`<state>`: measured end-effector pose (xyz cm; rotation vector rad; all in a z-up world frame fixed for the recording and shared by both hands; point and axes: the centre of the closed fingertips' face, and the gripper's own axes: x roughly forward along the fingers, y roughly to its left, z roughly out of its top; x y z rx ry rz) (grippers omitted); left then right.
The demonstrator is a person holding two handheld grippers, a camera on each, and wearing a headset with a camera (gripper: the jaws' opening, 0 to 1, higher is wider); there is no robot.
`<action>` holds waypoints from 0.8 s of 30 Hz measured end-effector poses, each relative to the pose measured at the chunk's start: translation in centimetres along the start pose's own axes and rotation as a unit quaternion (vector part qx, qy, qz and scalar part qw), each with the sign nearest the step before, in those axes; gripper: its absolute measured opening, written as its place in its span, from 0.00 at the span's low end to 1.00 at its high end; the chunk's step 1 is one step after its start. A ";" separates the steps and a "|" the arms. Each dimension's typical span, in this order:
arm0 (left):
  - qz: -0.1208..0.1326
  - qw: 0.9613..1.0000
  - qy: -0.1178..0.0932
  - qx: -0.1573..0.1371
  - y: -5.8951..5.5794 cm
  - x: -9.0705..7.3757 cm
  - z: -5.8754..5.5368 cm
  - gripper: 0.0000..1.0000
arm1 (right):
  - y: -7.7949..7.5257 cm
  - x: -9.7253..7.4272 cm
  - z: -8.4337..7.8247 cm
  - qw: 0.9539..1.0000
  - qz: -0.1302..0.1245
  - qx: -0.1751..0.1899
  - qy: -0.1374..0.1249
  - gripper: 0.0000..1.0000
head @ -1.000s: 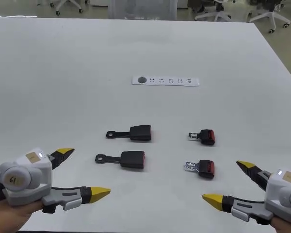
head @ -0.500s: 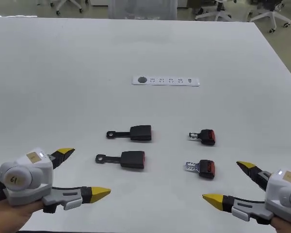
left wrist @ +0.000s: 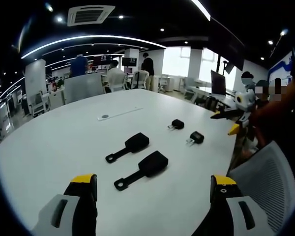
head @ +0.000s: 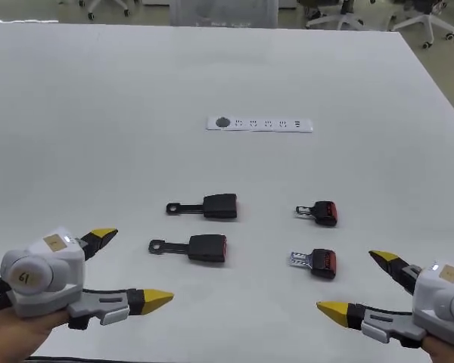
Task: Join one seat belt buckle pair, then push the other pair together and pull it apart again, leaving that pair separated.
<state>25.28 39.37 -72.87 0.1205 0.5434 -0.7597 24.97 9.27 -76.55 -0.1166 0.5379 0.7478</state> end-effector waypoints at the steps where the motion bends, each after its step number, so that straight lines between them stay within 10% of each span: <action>1: 0.000 1.000 0.001 0.001 0.0 0.0 0.0 0.98 | 0.0 0.1 0.0 1.000 0.001 -0.001 0.002 0.92; 24: -0.023 1.000 0.019 0.006 0.7 2.9 0.0 0.95 | -2.2 1.7 -0.7 0.999 0.012 -0.014 0.036 0.88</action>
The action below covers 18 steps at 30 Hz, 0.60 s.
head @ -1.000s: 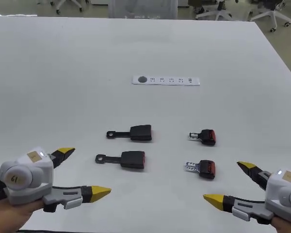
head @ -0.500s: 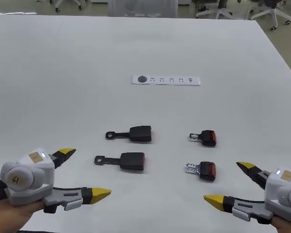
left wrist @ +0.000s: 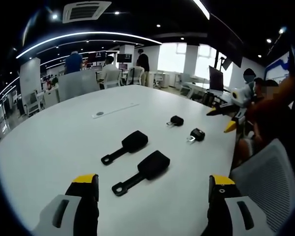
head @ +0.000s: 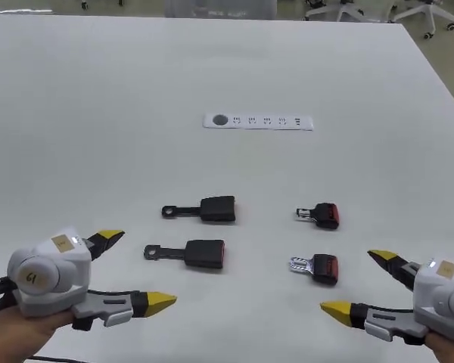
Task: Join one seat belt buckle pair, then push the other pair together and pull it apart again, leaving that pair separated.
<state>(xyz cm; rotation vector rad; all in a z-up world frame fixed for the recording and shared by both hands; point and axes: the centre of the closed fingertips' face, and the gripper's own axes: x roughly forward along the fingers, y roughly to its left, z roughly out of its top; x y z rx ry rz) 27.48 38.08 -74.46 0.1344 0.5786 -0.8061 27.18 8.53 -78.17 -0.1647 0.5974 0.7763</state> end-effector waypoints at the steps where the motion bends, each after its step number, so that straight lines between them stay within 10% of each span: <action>1: -0.001 1.000 0.001 0.000 0.0 0.1 -0.1 0.95 | 0.0 0.1 0.0 1.000 0.001 0.000 0.002 0.88; 18: -0.027 0.999 0.029 0.020 0.9 2.9 -0.8 0.93 | -1.0 2.2 -0.7 0.998 0.037 -0.031 0.042 0.84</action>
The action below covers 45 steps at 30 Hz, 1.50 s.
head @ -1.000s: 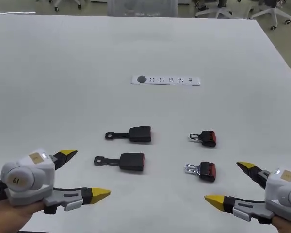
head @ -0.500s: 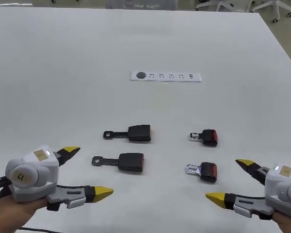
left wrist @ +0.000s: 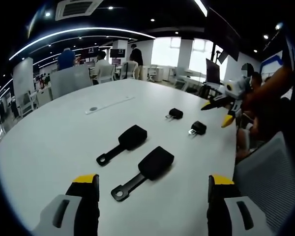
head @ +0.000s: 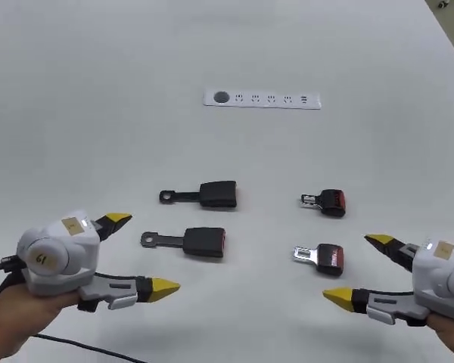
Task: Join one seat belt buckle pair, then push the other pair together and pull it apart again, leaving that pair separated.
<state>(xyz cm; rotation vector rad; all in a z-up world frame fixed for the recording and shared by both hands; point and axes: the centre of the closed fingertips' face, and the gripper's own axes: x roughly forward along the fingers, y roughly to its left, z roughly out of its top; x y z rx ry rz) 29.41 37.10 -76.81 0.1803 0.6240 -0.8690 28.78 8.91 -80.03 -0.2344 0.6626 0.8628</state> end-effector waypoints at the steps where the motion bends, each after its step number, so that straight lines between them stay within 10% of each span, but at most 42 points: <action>1: -0.002 1.000 0.001 0.001 0.0 0.2 0.0 0.93 | 0.0 0.1 0.0 1.000 0.003 -0.003 0.003 0.84; 27: -0.076 0.992 0.056 0.086 0.4 6.0 -0.1 0.88 | -1.6 2.6 -1.7 0.991 0.074 -0.077 0.081 0.72; 45: -0.129 0.976 0.102 0.146 0.2 9.3 -2.0 0.78 | -2.0 4.0 -2.6 0.980 0.115 -0.112 0.119 0.70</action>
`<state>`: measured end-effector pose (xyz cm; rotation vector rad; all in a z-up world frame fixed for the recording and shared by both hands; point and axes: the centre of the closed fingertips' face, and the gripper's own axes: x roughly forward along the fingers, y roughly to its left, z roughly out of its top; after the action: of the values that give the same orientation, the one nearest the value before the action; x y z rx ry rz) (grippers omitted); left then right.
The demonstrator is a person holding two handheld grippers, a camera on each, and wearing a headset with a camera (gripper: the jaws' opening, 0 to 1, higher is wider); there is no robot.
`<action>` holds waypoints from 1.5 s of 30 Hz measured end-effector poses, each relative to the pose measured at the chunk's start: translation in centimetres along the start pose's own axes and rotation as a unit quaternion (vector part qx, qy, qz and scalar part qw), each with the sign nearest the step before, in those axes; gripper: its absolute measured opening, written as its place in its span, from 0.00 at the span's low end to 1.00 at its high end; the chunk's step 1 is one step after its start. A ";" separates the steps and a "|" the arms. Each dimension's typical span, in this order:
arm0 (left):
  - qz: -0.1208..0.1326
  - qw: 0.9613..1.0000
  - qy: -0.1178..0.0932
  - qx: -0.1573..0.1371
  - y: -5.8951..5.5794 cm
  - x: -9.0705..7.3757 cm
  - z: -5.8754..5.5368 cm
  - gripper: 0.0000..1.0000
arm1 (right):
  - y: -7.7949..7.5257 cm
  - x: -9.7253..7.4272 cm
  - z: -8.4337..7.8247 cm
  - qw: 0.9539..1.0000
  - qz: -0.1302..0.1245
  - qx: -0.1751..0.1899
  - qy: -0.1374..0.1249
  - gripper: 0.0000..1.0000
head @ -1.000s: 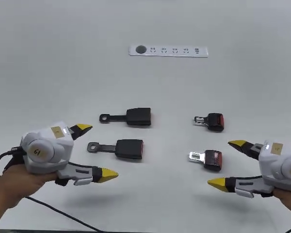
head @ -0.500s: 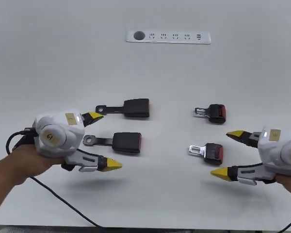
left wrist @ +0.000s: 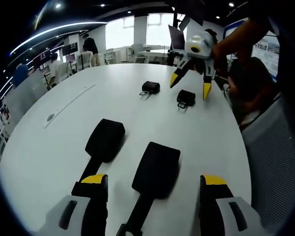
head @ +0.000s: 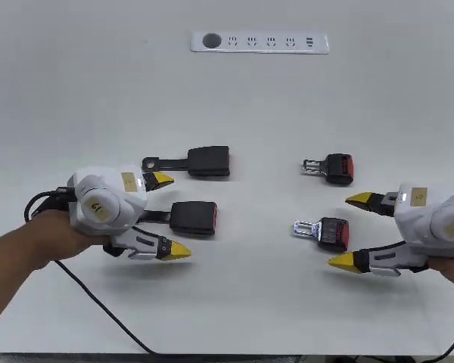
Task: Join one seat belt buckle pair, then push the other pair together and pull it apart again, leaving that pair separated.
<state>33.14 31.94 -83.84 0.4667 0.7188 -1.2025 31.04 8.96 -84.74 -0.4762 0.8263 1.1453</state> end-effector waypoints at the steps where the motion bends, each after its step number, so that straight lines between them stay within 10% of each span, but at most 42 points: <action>1: -0.001 1.000 0.000 0.000 0.0 0.1 0.0 0.77 | 0.1 0.1 0.0 1.000 0.002 0.001 0.003 0.70; 29: -0.026 0.998 0.028 0.051 0.2 1.4 -0.9 0.37 | 0.8 0.6 -0.2 0.998 0.045 -0.001 0.041 0.45; 45: -0.035 0.997 0.033 0.067 0.2 1.4 -1.1 0.36 | 0.4 0.6 -0.4 0.996 0.051 -0.037 0.060 0.38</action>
<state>33.28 31.81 -85.60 0.5982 0.7190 -1.3114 30.59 9.14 -85.43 -0.5747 0.9235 1.2533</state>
